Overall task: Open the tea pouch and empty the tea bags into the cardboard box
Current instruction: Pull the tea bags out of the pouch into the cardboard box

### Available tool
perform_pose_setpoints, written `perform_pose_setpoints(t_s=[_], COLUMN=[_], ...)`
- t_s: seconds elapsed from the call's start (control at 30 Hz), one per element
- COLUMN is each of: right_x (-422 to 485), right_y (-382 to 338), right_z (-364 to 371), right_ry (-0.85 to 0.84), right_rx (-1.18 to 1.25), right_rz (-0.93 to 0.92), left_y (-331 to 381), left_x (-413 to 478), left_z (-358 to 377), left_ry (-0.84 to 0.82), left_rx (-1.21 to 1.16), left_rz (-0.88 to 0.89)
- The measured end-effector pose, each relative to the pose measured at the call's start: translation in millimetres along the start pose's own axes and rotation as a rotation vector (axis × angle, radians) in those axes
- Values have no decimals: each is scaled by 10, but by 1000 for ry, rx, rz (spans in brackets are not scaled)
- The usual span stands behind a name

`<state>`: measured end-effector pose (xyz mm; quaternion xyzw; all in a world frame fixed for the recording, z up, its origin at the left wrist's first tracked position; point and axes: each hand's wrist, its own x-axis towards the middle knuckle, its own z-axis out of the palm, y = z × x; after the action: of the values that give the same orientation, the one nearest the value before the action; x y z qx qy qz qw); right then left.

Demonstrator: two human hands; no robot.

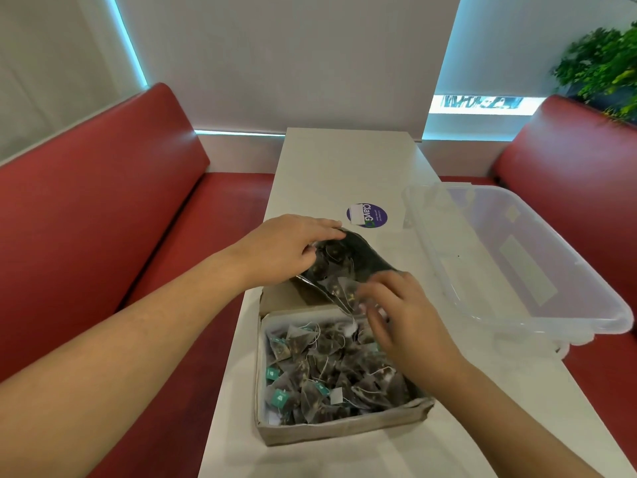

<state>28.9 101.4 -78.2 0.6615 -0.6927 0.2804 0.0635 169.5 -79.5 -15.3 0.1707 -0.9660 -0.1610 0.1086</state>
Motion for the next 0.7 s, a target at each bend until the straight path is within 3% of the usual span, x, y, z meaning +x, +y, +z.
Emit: perform_pose_setpoints(t_s=[0.1, 0.23, 0.33, 0.43, 0.7], right_x=[370, 921, 1080, 1035, 361], right_y=[10, -31, -42, 15, -10], right_z=[140, 336, 481, 540, -35], right_ry=[-264, -827, -997, -927, -375], right_rx=[-155, -287, -318, -298, 16], right_rz=[-47, 62, 113, 169, 35], left_y=[31, 4, 25, 20, -37], left_x=[10, 35, 24, 11, 21], left_z=[-1, -42, -7, -4, -31], left_ry=[-7, 5, 2, 7, 8], left_rx=[19, 16, 7, -6, 0], left_rz=[10, -3, 2, 1, -16])
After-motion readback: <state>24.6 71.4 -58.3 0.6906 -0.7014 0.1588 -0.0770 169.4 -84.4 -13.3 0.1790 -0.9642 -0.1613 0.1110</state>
